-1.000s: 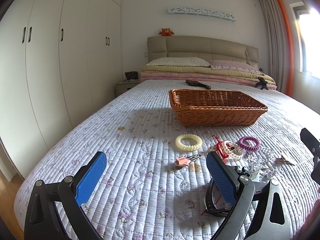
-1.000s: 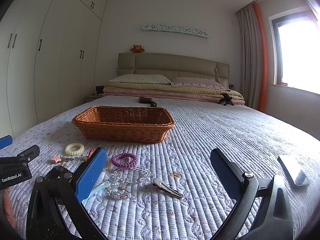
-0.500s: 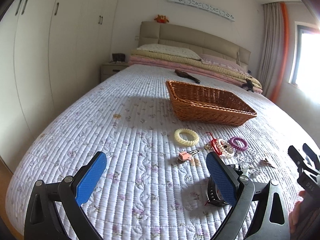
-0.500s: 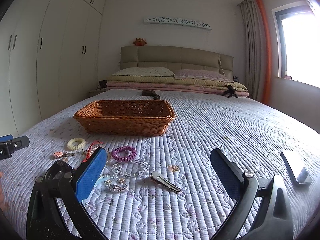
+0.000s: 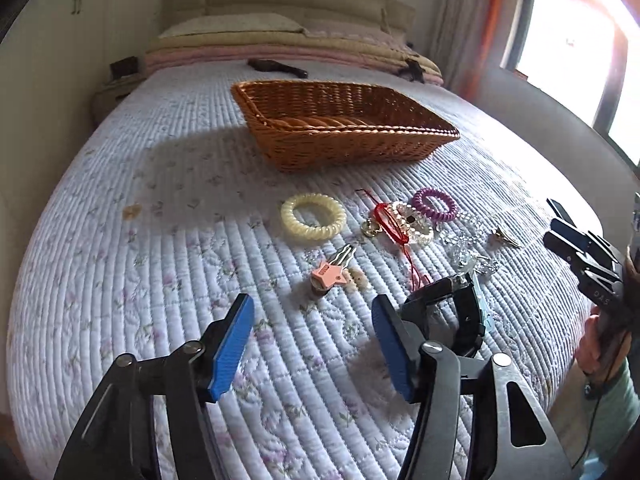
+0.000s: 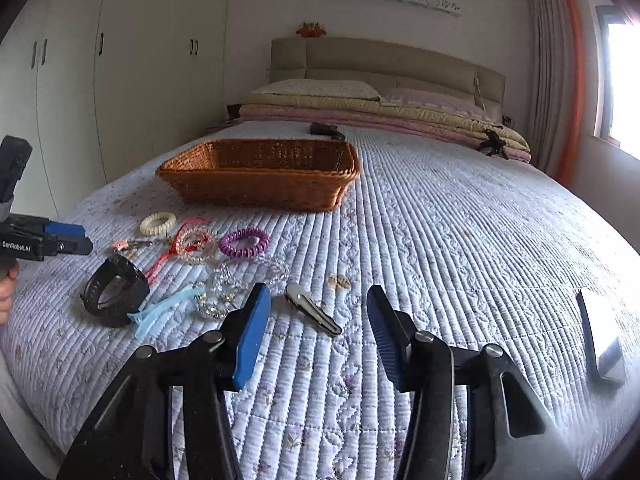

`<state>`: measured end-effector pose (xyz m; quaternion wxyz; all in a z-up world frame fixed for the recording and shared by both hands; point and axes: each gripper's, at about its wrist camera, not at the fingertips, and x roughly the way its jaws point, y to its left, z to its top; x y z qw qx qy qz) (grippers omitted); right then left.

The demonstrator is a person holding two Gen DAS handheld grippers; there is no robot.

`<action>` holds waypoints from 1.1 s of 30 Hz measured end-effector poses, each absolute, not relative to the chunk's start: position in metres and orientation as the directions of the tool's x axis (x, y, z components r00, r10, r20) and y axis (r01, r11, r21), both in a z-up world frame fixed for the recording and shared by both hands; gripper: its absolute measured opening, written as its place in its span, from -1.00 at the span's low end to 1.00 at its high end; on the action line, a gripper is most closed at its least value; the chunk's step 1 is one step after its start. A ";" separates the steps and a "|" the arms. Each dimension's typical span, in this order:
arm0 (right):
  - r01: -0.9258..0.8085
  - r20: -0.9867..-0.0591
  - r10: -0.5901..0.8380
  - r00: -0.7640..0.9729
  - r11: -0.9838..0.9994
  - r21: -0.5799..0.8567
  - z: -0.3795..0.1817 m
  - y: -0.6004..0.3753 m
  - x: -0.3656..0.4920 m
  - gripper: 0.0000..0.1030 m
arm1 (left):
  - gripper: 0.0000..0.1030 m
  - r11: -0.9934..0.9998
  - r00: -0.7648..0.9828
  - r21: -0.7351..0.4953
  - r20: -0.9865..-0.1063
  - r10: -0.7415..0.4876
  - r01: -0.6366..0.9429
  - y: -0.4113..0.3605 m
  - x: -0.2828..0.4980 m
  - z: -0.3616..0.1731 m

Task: Organize jewelry
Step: 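Grasp the pink key with the left tool while the right tool grasps the silver hair clip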

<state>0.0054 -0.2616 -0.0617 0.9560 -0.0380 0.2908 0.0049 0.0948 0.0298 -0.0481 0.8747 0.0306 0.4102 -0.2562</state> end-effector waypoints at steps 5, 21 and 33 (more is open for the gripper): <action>-0.099 -0.648 0.016 0.761 0.991 -0.092 -0.067 -0.260 0.033 -0.05 | 0.10 0.861 0.508 -0.163 -0.749 -0.426 0.483 0.025 0.106 -0.055; -0.195 -0.741 0.098 0.664 0.980 -0.045 -0.091 -0.268 0.069 -0.05 | -0.40 0.854 0.472 -0.141 -0.782 -0.407 0.501 -0.005 0.131 -0.069; -0.177 -0.739 0.141 0.659 0.984 0.029 -0.089 -0.281 0.082 -0.49 | -0.54 0.855 0.478 -0.161 -0.771 -0.421 0.493 -0.010 0.131 -0.070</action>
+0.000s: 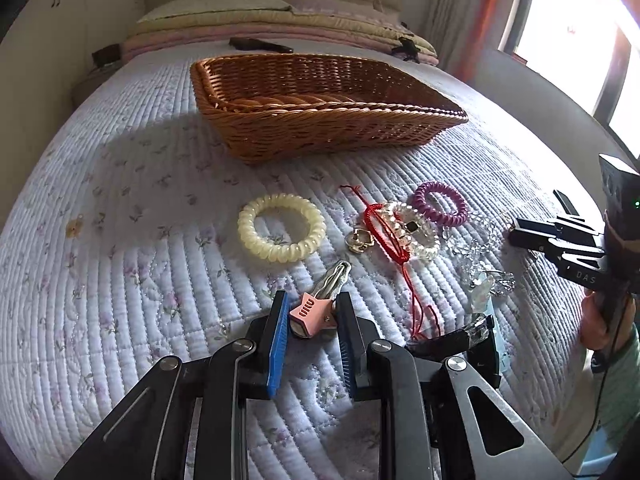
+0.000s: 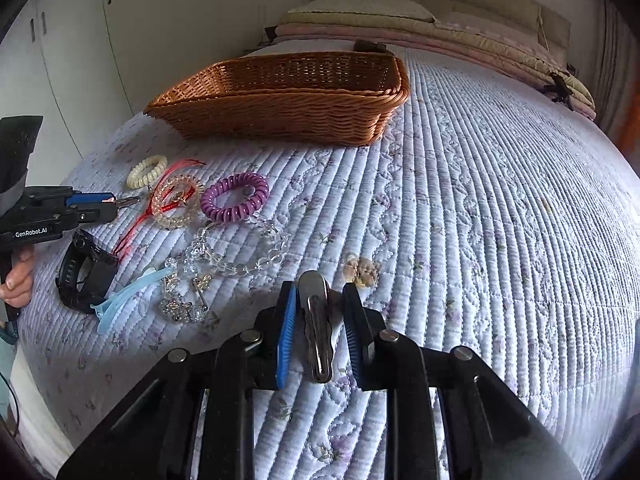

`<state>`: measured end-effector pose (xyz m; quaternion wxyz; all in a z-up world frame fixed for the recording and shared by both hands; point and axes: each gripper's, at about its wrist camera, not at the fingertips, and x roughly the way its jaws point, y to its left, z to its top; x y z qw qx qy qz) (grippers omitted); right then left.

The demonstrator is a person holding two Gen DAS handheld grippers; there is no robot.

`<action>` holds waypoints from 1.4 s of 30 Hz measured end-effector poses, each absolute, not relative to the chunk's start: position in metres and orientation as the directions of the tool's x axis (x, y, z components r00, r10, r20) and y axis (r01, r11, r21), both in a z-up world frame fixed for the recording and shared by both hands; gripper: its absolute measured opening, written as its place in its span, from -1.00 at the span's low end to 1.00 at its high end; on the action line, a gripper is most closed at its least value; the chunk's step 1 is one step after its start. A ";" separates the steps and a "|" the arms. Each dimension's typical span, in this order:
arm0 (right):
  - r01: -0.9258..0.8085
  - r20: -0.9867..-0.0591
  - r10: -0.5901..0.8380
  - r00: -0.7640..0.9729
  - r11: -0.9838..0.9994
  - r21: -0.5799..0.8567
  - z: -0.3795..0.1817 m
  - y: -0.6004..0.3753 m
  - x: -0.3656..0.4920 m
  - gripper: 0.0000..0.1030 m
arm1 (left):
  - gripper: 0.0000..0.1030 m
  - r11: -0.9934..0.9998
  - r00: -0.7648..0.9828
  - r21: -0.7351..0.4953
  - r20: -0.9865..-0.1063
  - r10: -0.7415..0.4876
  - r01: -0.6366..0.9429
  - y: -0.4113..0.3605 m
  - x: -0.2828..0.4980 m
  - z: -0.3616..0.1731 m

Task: Organize jewelry
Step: 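Grasp the pink key with the left tool while the right tool grasps the silver hair clip, then carry both items into the wicker basket and open both tools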

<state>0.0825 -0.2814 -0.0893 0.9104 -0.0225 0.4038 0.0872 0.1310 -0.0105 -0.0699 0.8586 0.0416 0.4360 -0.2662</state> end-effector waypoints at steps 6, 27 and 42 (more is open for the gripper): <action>-0.111 -0.667 0.183 0.722 0.983 0.149 -0.070 -0.307 0.074 -0.49 | -0.54 0.855 0.518 -0.154 -0.738 -0.433 0.495 -0.012 0.120 -0.063; -0.047 -0.718 0.251 0.649 0.955 0.291 -0.023 -0.265 0.298 -0.49 | -0.54 0.937 0.580 -0.205 -0.742 -0.338 0.284 -0.077 0.289 0.006; -0.059 -0.713 0.232 0.662 0.964 0.259 -0.044 -0.268 0.296 -0.47 | -0.15 0.900 0.564 -0.300 -0.704 -0.432 0.315 -0.071 0.285 -0.012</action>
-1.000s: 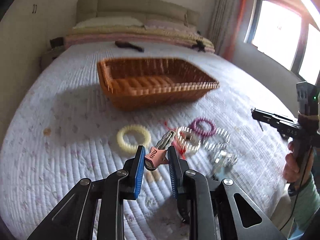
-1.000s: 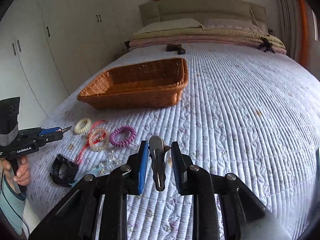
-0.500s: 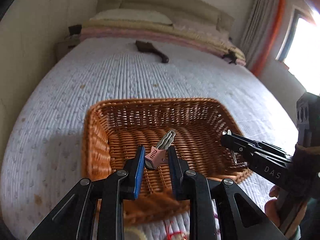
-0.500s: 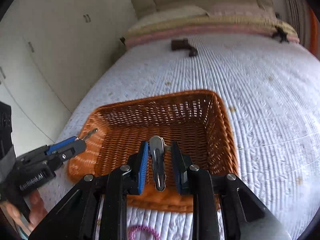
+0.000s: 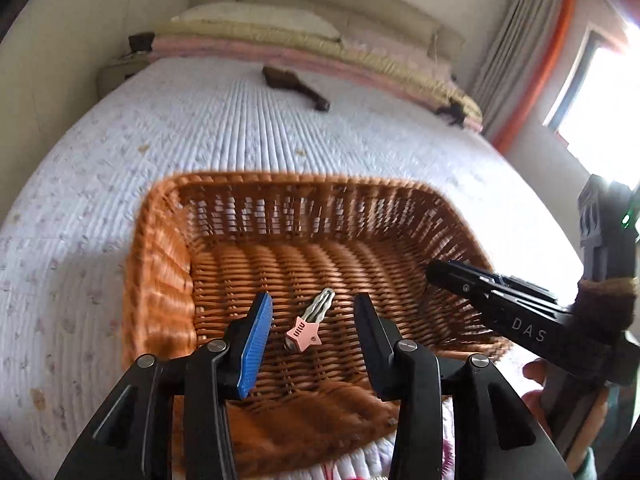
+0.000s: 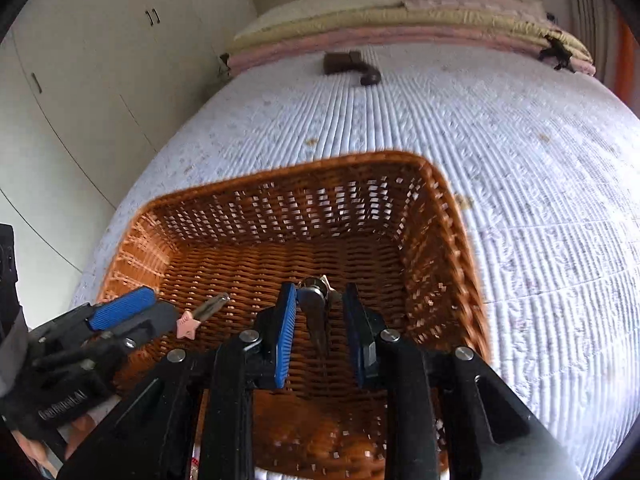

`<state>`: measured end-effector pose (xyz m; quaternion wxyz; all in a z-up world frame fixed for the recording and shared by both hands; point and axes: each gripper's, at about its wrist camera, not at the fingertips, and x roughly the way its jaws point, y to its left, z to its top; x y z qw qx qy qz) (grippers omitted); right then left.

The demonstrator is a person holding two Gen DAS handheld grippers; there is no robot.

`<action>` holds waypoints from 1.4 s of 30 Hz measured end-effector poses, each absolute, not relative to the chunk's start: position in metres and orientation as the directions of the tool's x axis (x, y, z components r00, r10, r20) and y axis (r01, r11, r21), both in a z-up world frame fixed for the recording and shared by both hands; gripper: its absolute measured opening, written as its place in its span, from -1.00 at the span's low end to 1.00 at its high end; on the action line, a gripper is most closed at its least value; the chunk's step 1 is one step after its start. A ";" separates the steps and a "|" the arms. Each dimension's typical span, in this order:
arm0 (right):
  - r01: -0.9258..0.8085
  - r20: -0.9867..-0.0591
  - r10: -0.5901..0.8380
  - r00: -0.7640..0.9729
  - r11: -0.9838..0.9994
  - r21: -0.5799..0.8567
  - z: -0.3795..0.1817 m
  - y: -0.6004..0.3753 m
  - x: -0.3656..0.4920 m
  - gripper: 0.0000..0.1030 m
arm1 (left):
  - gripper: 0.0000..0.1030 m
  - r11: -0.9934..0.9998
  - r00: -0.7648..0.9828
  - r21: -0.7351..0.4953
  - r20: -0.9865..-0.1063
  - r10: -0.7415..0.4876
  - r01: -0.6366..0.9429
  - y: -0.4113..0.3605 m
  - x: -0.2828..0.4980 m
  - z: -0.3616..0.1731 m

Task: Organize jewelry
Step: 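Carry both items into the wicker basket and open both tools, then grasp the black watch with the left tool while the right tool grasps the crystal chain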

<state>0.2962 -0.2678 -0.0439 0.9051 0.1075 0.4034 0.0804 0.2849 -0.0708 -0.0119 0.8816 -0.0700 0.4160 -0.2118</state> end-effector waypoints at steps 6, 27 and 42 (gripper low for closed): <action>-0.061 -0.692 0.186 0.698 0.978 0.201 -0.017 -0.264 0.269 -0.47 | 0.04 0.892 0.630 -0.304 -0.632 -0.451 0.334 -0.052 0.245 0.023; -0.098 -0.441 0.135 0.888 0.990 0.105 -0.039 -0.246 0.027 -0.37 | 0.23 0.920 0.795 -0.246 -0.466 -0.388 0.305 0.021 0.028 0.004; -0.160 -0.604 0.238 0.761 0.971 0.180 -0.089 -0.241 0.031 -0.37 | 0.13 0.895 0.611 -0.349 -0.655 -0.444 0.277 0.001 0.060 -0.071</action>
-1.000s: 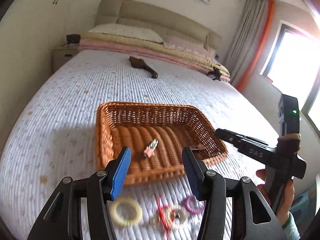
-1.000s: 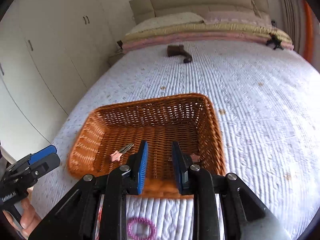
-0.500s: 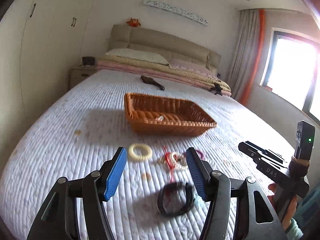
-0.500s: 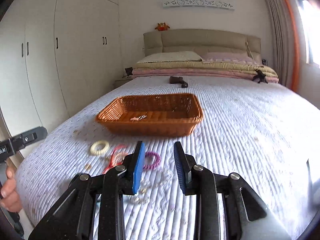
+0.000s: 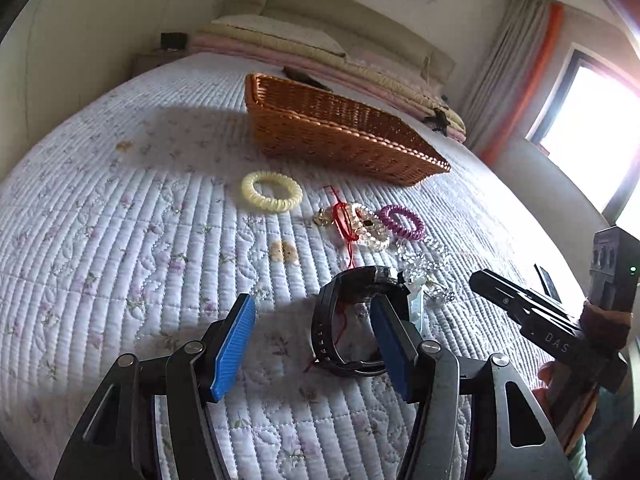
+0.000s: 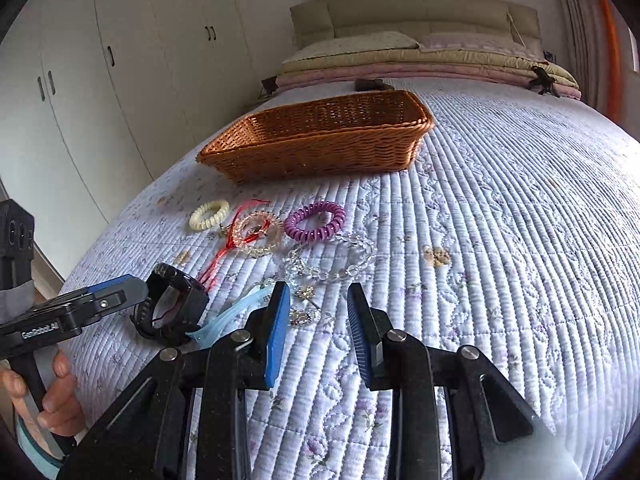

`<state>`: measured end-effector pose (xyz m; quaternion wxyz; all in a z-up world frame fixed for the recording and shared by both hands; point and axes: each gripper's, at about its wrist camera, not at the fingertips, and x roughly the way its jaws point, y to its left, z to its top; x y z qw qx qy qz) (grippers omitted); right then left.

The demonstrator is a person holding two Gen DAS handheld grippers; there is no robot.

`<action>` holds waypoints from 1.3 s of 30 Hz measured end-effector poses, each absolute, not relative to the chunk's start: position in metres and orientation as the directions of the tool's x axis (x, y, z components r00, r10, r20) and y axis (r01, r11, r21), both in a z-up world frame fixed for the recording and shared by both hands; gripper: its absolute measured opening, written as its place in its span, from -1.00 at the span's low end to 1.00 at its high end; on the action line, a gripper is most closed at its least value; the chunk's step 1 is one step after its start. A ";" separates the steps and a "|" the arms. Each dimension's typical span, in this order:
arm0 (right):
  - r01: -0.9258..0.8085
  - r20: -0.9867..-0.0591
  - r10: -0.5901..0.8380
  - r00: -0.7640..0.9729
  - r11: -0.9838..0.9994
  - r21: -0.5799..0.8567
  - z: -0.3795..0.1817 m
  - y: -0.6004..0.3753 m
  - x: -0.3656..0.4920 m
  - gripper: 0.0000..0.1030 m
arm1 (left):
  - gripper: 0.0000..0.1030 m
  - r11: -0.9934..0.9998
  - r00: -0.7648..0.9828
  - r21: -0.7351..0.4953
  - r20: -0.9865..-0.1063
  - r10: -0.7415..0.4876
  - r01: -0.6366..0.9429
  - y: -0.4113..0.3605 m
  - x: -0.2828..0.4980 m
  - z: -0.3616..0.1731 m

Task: Organize jewelry
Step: 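Grasp the black watch with the left tool while the right tool grasps the crystal chain, then lift the watch and chain and carry both over the wicker basket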

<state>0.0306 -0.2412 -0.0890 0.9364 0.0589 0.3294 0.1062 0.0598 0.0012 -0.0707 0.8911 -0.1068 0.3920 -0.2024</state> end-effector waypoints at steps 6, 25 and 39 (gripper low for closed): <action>-0.152 -0.667 0.254 0.701 0.966 0.208 -0.107 -0.229 0.038 -0.37 | -0.06 0.905 0.586 -0.323 -0.689 -0.425 0.277 -0.018 0.066 -0.077; -0.139 -0.743 0.229 0.628 0.973 0.183 -0.108 -0.221 0.061 -0.38 | -0.82 0.938 0.614 -0.292 -0.711 -0.342 0.185 0.016 0.075 -0.079; -0.145 -0.741 0.270 0.615 0.962 0.230 -0.102 -0.233 0.069 -0.38 | -0.82 0.934 0.619 -0.297 -0.700 -0.355 0.199 0.019 0.072 -0.081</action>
